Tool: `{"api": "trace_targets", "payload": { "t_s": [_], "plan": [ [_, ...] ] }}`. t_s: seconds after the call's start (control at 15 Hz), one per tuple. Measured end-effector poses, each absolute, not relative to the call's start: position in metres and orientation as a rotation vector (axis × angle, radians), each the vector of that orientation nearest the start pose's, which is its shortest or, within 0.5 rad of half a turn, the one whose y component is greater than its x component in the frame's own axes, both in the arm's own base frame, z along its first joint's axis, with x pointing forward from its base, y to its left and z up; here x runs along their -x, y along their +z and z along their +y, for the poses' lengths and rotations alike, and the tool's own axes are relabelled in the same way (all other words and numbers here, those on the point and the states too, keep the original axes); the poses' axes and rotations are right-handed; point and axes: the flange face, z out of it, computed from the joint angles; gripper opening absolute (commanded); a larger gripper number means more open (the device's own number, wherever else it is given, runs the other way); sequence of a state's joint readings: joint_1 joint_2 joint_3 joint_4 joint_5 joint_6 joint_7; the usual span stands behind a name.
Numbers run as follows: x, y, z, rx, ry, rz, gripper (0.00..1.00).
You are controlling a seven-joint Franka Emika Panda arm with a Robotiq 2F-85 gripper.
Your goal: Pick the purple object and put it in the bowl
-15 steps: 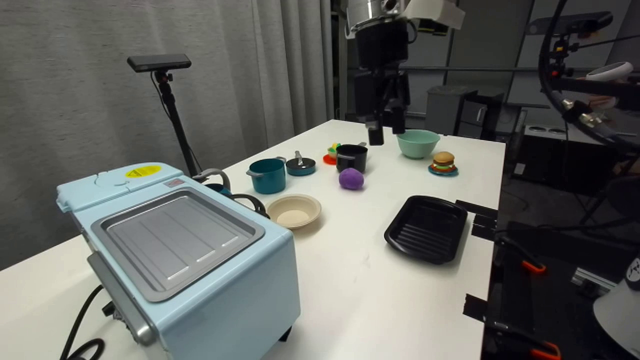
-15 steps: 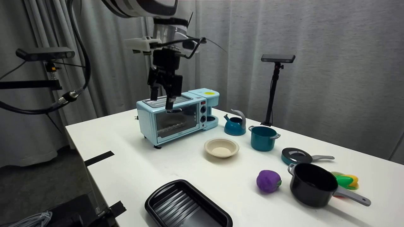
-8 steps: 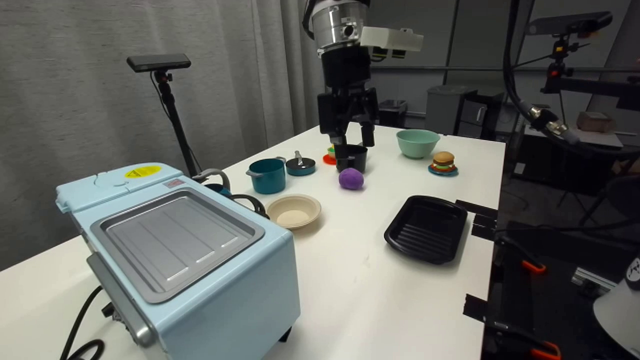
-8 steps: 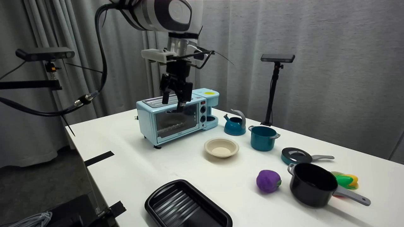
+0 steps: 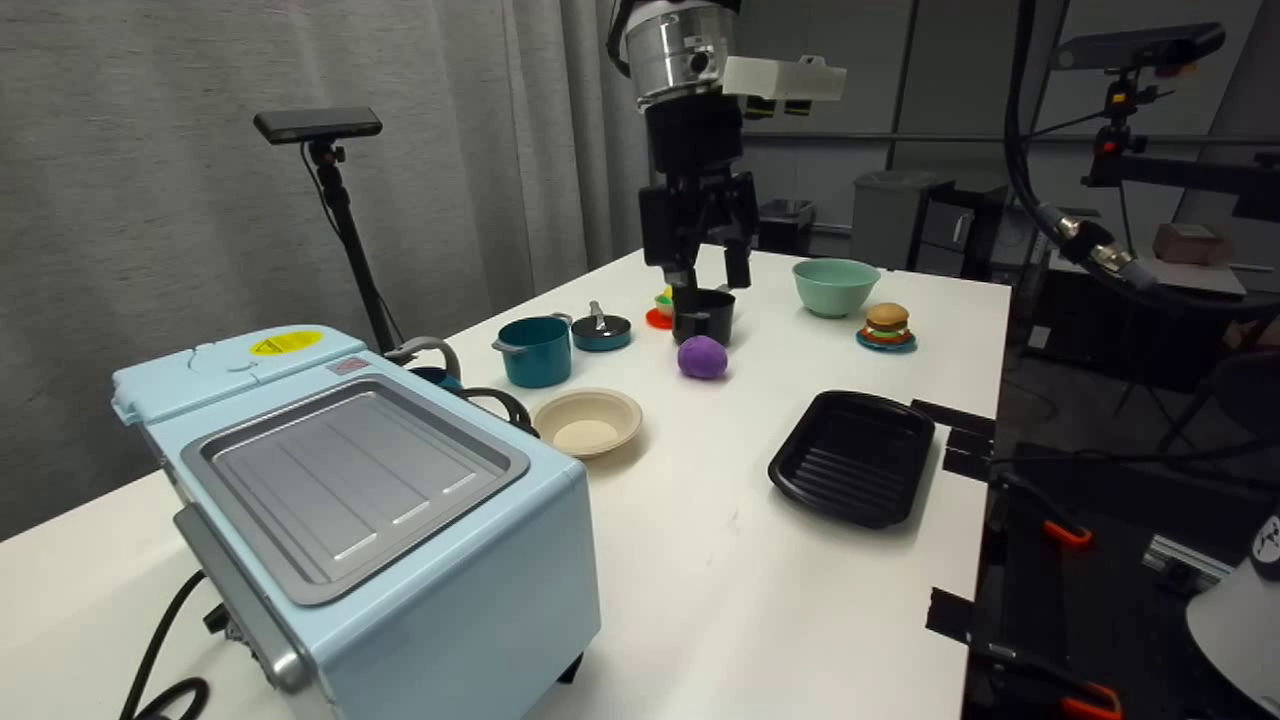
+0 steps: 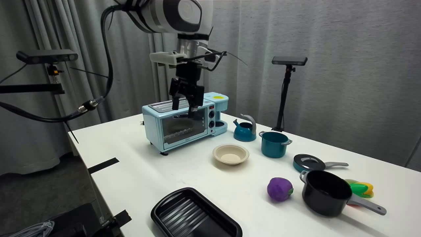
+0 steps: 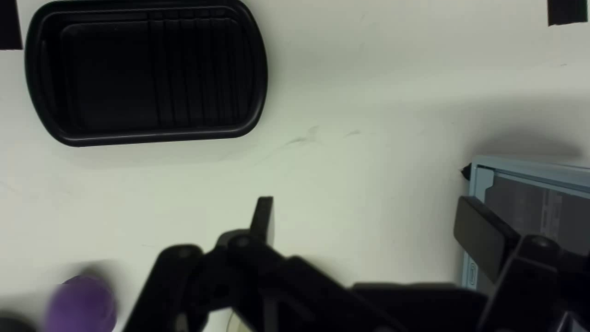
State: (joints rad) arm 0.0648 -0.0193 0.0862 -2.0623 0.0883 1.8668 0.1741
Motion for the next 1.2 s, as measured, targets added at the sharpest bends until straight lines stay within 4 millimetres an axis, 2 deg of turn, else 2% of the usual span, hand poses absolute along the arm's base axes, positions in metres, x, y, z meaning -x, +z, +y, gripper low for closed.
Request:
{"api": "trace_targets", "payload": {
  "t_s": [0.13, 0.27, 0.6, 0.93, 1.2],
  "plan": [
    [-0.523, 0.424, 0.063, 3.123, 0.291, 0.113, 1.0],
    [-0.536, 0.418, 0.032, 3.156, 0.289, 0.17, 1.0],
    [-0.592, 0.391, -0.036, 3.159, 0.265, 0.346, 1.0],
    [-0.648, 0.341, -0.069, 3.151, 0.289, 0.474, 1.0],
    [-0.682, 0.295, -0.091, 3.152, 0.311, 0.585, 1.0]
  ]
}}
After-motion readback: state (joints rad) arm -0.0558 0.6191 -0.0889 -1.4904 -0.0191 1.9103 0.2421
